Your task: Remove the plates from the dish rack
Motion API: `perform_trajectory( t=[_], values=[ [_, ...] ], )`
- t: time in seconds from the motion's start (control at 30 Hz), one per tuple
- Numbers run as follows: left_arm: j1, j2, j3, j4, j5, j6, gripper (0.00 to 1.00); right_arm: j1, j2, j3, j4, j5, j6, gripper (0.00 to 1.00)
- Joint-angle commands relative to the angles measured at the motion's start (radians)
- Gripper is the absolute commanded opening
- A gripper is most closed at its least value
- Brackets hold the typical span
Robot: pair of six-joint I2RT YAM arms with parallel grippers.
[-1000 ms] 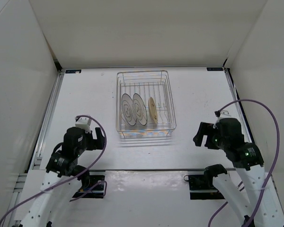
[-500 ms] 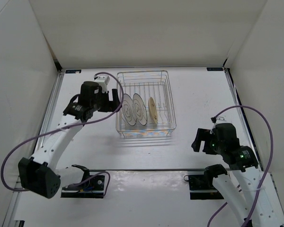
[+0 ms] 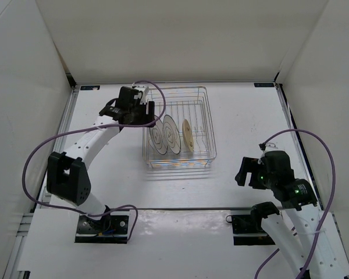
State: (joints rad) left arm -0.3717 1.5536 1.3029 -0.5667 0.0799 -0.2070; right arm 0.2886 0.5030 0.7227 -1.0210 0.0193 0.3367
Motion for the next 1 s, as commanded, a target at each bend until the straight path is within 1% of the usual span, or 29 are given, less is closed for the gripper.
perform_trajectory(
  t=[0.0,0.07,0.13,0.17,0.23,0.27,0.33,0.47,0.6,0.67,0.77,0.8,0.93,0.97],
  values=[
    [-0.022,0.017,0.073,-0.045,-0.044,0.031,0.81,-0.002,0.008,-0.003,0.022,-0.002,0.002,0.90],
    [-0.045,0.045,0.131,-0.099,-0.075,0.058,0.77,-0.002,0.015,-0.003,0.024,0.001,0.004,0.90],
    [-0.071,0.080,0.188,-0.128,-0.117,0.073,0.75,-0.003,0.020,-0.003,0.022,-0.001,0.004,0.90],
    [-0.078,0.085,0.200,-0.165,-0.141,0.087,0.72,-0.002,0.020,-0.003,0.022,0.001,0.002,0.90],
    [-0.087,0.109,0.226,-0.186,-0.158,0.092,0.69,-0.002,0.020,-0.002,0.025,0.001,0.004,0.90],
    [-0.102,0.117,0.242,-0.211,-0.173,0.098,0.65,0.000,0.017,-0.003,0.022,-0.001,0.004,0.90],
    [-0.124,0.126,0.246,-0.229,-0.210,0.100,0.63,-0.002,0.020,-0.003,0.022,0.001,0.004,0.90],
    [-0.145,0.134,0.245,-0.254,-0.238,0.113,0.56,-0.003,0.020,-0.003,0.022,0.004,0.005,0.90],
    [-0.151,0.146,0.257,-0.297,-0.256,0.123,0.44,-0.003,0.020,-0.003,0.022,0.005,0.005,0.90],
    [-0.151,0.151,0.265,-0.306,-0.261,0.124,0.40,-0.003,0.020,-0.002,0.021,0.004,0.002,0.90],
    [-0.157,0.149,0.272,-0.311,-0.278,0.133,0.31,-0.002,0.017,-0.005,0.022,0.007,0.002,0.90],
    [-0.159,0.151,0.277,-0.314,-0.282,0.139,0.26,-0.002,0.017,-0.005,0.022,0.007,0.005,0.90],
    [-0.168,0.154,0.311,-0.315,-0.312,0.164,0.17,-0.005,0.020,-0.002,0.024,0.007,0.004,0.90],
    [-0.173,0.158,0.323,-0.317,-0.328,0.169,0.17,-0.003,0.017,-0.005,0.021,0.004,0.004,0.90]
  ],
)
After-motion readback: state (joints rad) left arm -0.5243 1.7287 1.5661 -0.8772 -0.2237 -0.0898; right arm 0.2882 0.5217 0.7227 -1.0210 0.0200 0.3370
